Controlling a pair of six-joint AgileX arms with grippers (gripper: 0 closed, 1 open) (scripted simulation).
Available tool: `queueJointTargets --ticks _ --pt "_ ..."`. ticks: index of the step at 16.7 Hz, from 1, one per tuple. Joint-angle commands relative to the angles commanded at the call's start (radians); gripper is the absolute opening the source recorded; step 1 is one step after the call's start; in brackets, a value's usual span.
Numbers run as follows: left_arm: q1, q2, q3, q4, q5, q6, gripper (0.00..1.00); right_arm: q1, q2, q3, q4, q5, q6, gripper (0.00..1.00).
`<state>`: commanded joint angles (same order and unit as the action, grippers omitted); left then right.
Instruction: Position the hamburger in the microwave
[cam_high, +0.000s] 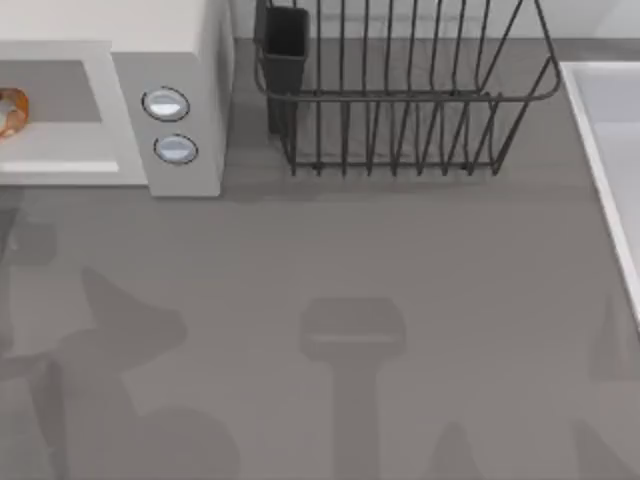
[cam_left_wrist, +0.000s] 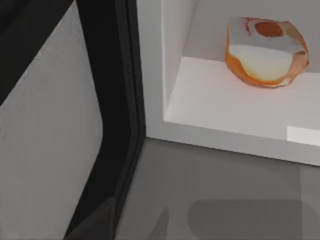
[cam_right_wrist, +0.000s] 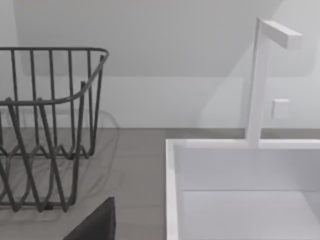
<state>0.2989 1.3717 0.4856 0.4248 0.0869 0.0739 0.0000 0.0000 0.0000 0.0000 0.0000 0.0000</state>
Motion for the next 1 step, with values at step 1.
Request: queueJointTargets --ticks 1 --pt "0.000 0.000 0.000 0.000 0.000 0.000 1.00 0.000 0.000 0.000 0.000 0.000 0.000 1.00"
